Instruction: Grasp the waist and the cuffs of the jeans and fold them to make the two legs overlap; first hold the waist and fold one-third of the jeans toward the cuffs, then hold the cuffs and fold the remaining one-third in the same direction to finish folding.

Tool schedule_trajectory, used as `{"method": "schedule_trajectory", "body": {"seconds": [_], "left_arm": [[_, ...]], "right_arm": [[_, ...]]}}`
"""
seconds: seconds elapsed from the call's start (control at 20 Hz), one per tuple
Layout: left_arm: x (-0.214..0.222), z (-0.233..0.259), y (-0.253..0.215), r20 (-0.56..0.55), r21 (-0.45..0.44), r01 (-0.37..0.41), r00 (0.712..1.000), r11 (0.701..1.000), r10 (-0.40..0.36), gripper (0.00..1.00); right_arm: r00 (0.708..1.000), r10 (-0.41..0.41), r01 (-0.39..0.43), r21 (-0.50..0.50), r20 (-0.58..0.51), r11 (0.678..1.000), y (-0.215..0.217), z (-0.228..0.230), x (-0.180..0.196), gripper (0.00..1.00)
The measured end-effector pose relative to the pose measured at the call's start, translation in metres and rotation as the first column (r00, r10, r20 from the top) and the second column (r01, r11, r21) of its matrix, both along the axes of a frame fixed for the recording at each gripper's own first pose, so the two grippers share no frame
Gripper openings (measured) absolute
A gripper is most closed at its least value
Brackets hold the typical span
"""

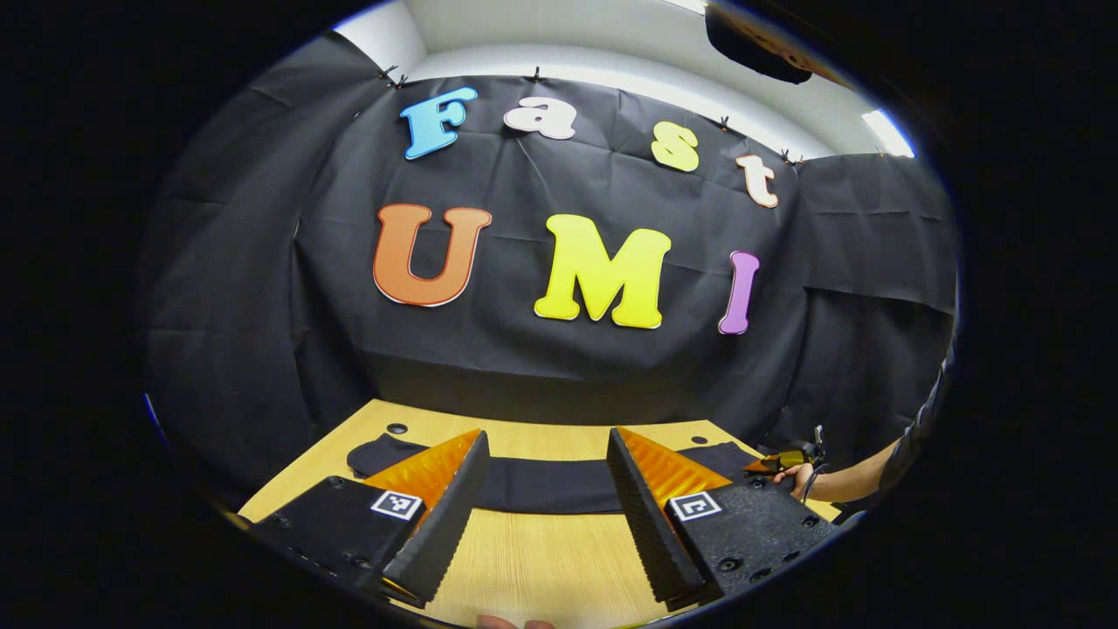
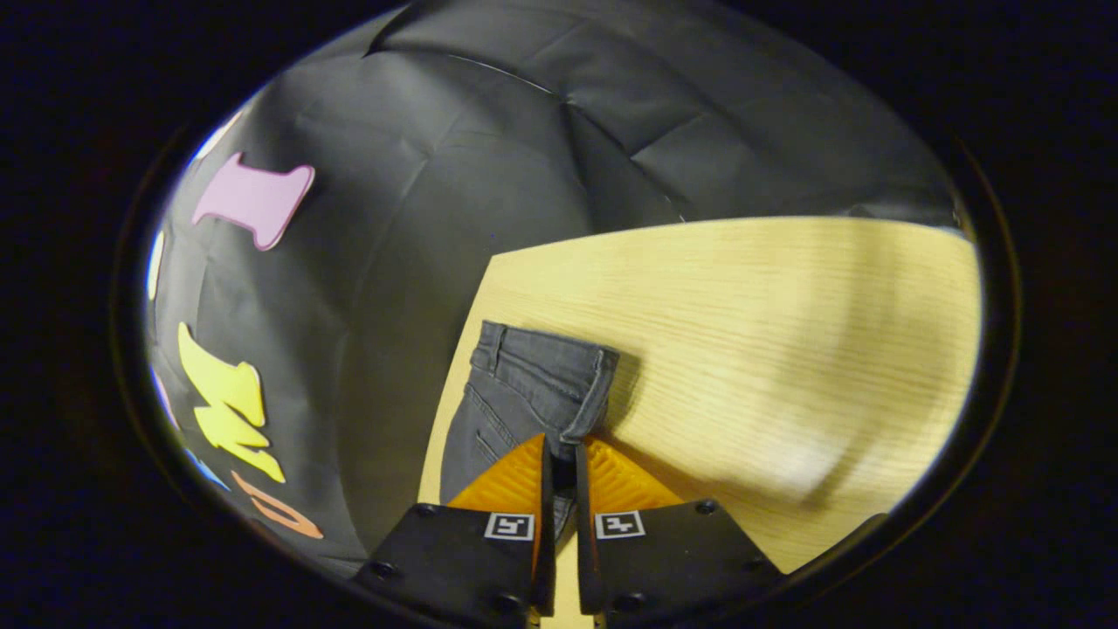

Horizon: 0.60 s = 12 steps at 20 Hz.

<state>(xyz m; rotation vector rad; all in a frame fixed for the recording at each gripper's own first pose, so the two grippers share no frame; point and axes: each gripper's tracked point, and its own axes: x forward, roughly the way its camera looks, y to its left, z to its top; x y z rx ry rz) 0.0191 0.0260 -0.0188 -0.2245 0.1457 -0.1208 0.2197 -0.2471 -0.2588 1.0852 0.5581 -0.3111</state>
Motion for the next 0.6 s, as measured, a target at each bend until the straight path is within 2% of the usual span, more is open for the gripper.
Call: {"method": "schedule_trajectory", "body": {"seconds": [0.05, 0.1, 0.15, 0.25, 0.3, 0.4, 0.45, 0.5, 0.55, 0.6], "left_arm": [[0.001, -0.001, 0.003, -0.003, -0.011, -0.003, 1.0, 1.0, 0.003, 0.88], [0.002, -0.002, 0.005, -0.007, -0.021, -0.007, 1.0, 1.0, 0.006, 0.88], [0.003, 0.0, 0.01, -0.003, -0.024, -0.014, 1.0, 1.0, 0.014, 0.87], [0.006, 0.005, 0.019, 0.004, -0.036, -0.021, 1.0, 0.999, 0.021, 0.87], [0.008, 0.007, 0.024, 0.008, -0.048, -0.026, 1.0, 0.999, 0.026, 0.87], [0.012, 0.008, 0.036, 0.009, -0.084, -0.038, 0.999, 0.996, 0.039, 0.87], [0.014, 0.007, 0.04, 0.002, -0.1, -0.047, 0.999, 0.994, 0.048, 0.87], [0.014, 0.004, 0.047, -0.009, -0.11, -0.055, 0.998, 0.992, 0.055, 0.87], [0.014, 0.001, 0.053, -0.017, -0.118, -0.066, 0.998, 0.991, 0.065, 0.88], [0.016, 0.001, 0.06, -0.022, -0.123, -0.076, 0.997, 0.989, 0.073, 0.87]], "right_arm": [[1.0, 0.024, -0.024, -0.055, 0.005, 0.998, 0.002, 0.008, -0.002, 0.11], [0.999, 0.043, -0.041, -0.085, 0.017, 0.996, 0.004, 0.02, 0.001, 0.11], [0.998, 0.054, -0.05, -0.1, 0.037, 0.994, 0.01, 0.036, 0.002, 0.16], [0.991, 0.084, -0.07, -0.135, 0.103, 0.988, 0.028, 0.074, 0.01, 0.07], [0.985, 0.118, -0.096, -0.17, 0.126, 0.981, 0.039, 0.094, 0.012, 0.11], [0.966, 0.204, -0.158, -0.258, 0.161, 0.953, 0.073, 0.129, 0.017, 0.11], [0.952, 0.249, -0.188, -0.305, 0.177, 0.934, 0.093, 0.146, 0.02, 0.06], [0.936, 0.293, -0.212, -0.351, 0.194, 0.912, 0.112, 0.163, 0.023, 0.11], [0.918, 0.336, -0.238, -0.389, 0.209, 0.89, 0.136, 0.18, 0.027, 0.06], [0.897, 0.381, -0.262, -0.425, 0.223, 0.867, 0.16, 0.194, 0.027, 0.07]]}}
